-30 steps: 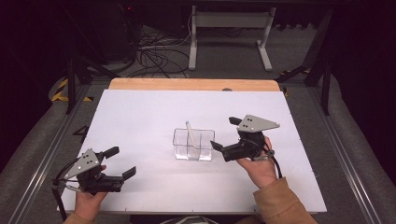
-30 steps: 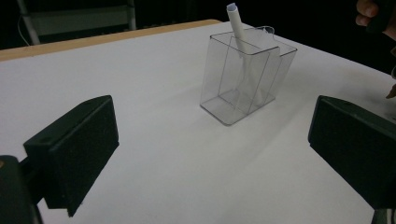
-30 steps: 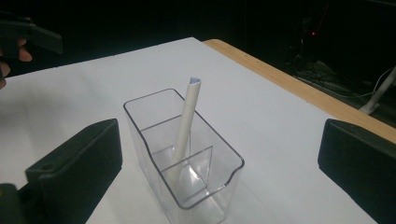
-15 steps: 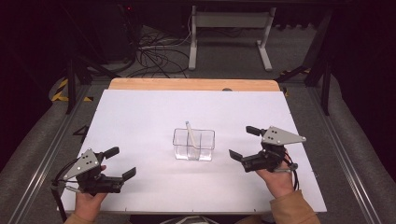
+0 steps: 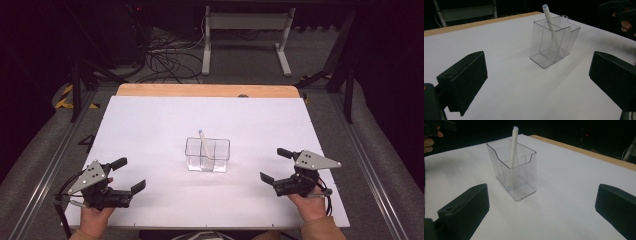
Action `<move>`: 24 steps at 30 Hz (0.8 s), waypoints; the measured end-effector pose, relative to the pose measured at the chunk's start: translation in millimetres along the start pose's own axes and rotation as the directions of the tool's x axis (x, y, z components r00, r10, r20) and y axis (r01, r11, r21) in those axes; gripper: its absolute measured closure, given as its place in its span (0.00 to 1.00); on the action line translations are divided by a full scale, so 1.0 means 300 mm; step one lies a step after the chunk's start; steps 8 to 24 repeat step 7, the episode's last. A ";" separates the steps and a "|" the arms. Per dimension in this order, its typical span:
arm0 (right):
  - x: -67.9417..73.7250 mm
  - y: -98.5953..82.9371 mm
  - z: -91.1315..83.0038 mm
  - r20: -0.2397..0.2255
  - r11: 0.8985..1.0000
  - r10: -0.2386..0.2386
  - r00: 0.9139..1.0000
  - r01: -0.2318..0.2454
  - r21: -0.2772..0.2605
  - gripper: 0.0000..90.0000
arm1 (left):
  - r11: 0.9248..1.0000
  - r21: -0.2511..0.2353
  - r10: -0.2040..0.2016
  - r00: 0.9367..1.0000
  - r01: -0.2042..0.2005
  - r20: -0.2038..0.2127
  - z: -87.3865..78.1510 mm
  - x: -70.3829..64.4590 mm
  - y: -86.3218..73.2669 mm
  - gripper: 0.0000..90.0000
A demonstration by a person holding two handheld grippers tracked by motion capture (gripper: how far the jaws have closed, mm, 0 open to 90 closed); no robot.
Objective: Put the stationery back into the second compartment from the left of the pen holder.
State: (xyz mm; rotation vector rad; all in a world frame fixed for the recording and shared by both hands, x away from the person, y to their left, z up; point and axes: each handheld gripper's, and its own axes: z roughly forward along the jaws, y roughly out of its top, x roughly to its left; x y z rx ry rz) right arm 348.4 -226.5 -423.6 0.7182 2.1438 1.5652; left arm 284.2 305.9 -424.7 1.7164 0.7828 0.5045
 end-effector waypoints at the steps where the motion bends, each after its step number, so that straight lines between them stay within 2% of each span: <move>1: -0.002 -0.012 -0.003 0.000 1.000 0.003 1.000 -0.003 0.003 0.00 | 1.000 -0.001 0.000 1.000 0.000 -0.002 -0.001 0.000 -0.001 0.03; 3: -0.003 -0.034 -0.009 -0.004 1.000 0.014 1.000 -0.014 -0.004 0.00 | 1.000 -0.007 0.001 1.000 -0.001 -0.004 -0.005 0.001 -0.002 0.03; 7: -0.001 -0.059 -0.012 -0.003 1.000 0.003 1.000 -0.003 0.000 0.00 | 1.000 -0.015 -0.003 1.000 0.003 -0.001 -0.011 0.006 -0.004 0.03; 24: -0.001 -0.059 -0.012 -0.003 1.000 0.003 1.000 -0.003 0.000 0.00 | 1.000 -0.015 -0.003 1.000 0.003 -0.001 -0.011 0.006 -0.004 0.03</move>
